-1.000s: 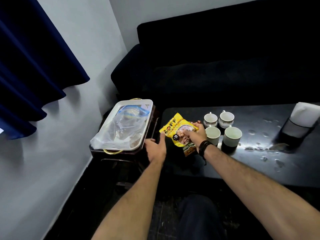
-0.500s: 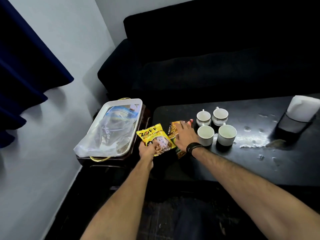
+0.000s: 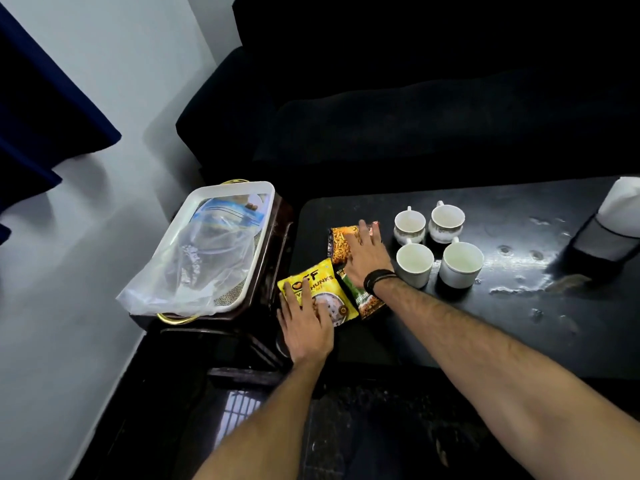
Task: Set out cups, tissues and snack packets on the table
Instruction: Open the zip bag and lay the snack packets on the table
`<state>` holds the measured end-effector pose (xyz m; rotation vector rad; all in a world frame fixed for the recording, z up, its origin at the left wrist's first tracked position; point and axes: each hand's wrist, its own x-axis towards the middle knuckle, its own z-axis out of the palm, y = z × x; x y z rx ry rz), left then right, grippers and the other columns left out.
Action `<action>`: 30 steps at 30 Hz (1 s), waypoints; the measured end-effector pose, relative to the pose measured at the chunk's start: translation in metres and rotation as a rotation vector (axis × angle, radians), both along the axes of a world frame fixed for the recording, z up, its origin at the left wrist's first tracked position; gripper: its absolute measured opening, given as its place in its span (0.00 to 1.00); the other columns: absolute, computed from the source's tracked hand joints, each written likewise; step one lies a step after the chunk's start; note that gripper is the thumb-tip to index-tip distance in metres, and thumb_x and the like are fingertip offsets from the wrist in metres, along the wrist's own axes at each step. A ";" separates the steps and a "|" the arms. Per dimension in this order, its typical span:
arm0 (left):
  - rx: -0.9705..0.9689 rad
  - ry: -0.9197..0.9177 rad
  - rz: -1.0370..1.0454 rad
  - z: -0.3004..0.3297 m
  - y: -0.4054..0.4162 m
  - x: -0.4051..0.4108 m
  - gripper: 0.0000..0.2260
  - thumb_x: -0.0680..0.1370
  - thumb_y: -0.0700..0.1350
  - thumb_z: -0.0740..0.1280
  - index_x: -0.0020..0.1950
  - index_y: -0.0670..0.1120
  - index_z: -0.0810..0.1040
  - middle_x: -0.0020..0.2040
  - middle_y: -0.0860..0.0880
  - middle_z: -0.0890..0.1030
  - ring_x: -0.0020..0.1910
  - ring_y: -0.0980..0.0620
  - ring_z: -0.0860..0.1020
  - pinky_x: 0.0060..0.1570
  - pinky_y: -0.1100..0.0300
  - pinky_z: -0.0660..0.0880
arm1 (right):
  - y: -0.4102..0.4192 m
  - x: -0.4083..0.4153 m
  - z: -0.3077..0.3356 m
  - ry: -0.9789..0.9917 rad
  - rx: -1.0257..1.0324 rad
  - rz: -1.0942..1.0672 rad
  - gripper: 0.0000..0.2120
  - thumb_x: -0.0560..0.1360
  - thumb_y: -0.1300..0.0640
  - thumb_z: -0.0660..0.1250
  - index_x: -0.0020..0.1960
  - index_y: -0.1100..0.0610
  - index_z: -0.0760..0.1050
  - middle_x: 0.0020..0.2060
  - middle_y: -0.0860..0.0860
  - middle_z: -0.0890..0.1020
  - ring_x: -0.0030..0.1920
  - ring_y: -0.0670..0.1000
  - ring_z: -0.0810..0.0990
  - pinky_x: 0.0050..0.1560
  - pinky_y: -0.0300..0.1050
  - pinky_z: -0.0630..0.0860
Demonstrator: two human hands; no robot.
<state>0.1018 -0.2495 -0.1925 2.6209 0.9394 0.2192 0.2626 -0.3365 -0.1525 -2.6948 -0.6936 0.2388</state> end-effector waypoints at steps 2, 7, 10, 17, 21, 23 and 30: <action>0.051 0.023 -0.003 -0.008 -0.002 0.001 0.27 0.81 0.58 0.51 0.80 0.54 0.54 0.81 0.45 0.49 0.79 0.43 0.53 0.76 0.43 0.53 | 0.004 0.007 -0.003 0.067 -0.083 0.018 0.34 0.76 0.55 0.62 0.78 0.50 0.53 0.79 0.57 0.47 0.78 0.65 0.42 0.74 0.68 0.49; 0.162 0.023 -0.028 -0.012 -0.003 0.005 0.28 0.81 0.58 0.49 0.81 0.53 0.52 0.82 0.44 0.48 0.80 0.44 0.47 0.77 0.40 0.46 | 0.014 0.022 -0.002 -0.014 -0.079 0.043 0.32 0.73 0.61 0.66 0.74 0.52 0.59 0.74 0.62 0.56 0.71 0.68 0.61 0.64 0.64 0.69; 0.227 0.025 -0.092 -0.015 -0.003 0.008 0.28 0.83 0.56 0.48 0.81 0.49 0.50 0.82 0.46 0.46 0.80 0.48 0.43 0.77 0.41 0.42 | 0.028 0.030 0.000 -0.058 0.009 -0.050 0.24 0.77 0.53 0.66 0.69 0.59 0.64 0.69 0.62 0.61 0.62 0.66 0.72 0.54 0.58 0.75; 0.130 0.008 -0.100 -0.014 -0.001 0.008 0.28 0.83 0.57 0.46 0.81 0.49 0.50 0.82 0.49 0.47 0.80 0.51 0.43 0.78 0.46 0.49 | 0.041 0.027 0.009 -0.195 0.255 0.039 0.21 0.78 0.61 0.62 0.70 0.58 0.65 0.62 0.58 0.74 0.58 0.61 0.75 0.54 0.54 0.74; 0.124 -0.007 -0.092 -0.014 -0.001 0.007 0.27 0.83 0.57 0.46 0.81 0.50 0.50 0.82 0.49 0.48 0.80 0.52 0.44 0.78 0.47 0.48 | 0.032 0.042 -0.003 -0.254 -0.084 0.294 0.21 0.77 0.57 0.62 0.70 0.51 0.68 0.75 0.56 0.62 0.73 0.61 0.61 0.69 0.62 0.63; 0.123 -0.017 -0.091 -0.014 -0.002 0.006 0.27 0.83 0.57 0.46 0.81 0.50 0.51 0.82 0.49 0.49 0.80 0.52 0.45 0.78 0.47 0.48 | 0.033 0.046 -0.013 -0.155 -0.147 0.375 0.23 0.81 0.54 0.58 0.76 0.48 0.61 0.79 0.53 0.52 0.77 0.62 0.53 0.73 0.66 0.59; 0.129 0.024 -0.207 -0.014 0.001 0.006 0.27 0.83 0.56 0.45 0.82 0.51 0.48 0.82 0.50 0.46 0.80 0.52 0.41 0.78 0.46 0.45 | 0.073 0.060 -0.014 -0.067 -0.203 0.277 0.23 0.83 0.47 0.50 0.78 0.47 0.56 0.79 0.55 0.47 0.77 0.65 0.47 0.70 0.65 0.65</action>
